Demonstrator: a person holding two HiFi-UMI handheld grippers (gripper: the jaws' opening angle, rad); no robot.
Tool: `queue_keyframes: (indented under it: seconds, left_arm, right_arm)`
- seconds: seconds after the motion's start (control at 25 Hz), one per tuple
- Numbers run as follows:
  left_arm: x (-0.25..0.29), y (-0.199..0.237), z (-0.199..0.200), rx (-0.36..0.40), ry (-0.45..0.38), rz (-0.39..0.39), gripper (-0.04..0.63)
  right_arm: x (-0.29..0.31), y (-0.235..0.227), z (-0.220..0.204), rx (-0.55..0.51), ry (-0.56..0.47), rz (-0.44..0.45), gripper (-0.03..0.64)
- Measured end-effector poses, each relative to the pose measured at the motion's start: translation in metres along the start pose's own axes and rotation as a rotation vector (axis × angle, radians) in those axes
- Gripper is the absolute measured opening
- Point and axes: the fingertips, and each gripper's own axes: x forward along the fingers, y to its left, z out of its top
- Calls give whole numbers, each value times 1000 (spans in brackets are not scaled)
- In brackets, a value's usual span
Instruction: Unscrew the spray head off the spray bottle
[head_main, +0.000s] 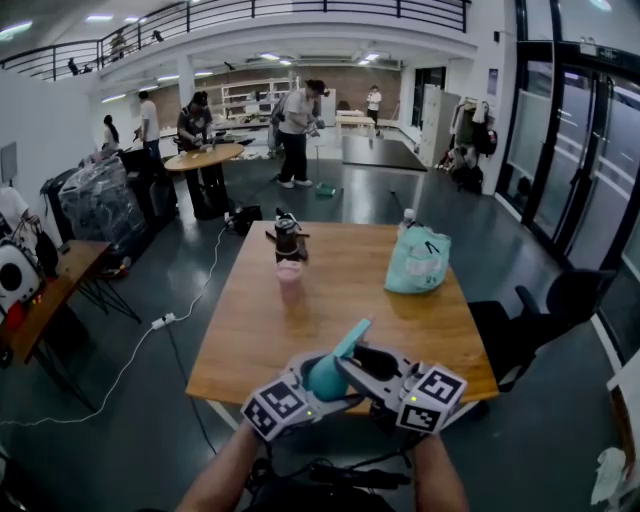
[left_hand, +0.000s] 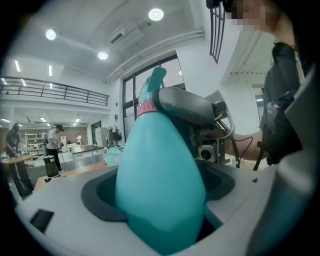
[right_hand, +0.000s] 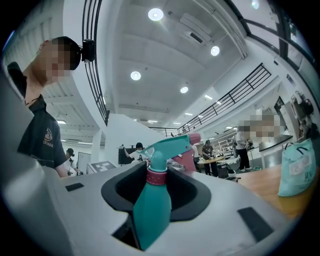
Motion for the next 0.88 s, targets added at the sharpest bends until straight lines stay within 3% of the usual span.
queue_keyframes:
  seconds: [0.88]
  left_arm:
    - [-6, -20, 5, -23, -19, -212, 421]
  right_arm:
    - [-8, 7, 2, 31, -7, 159, 132]
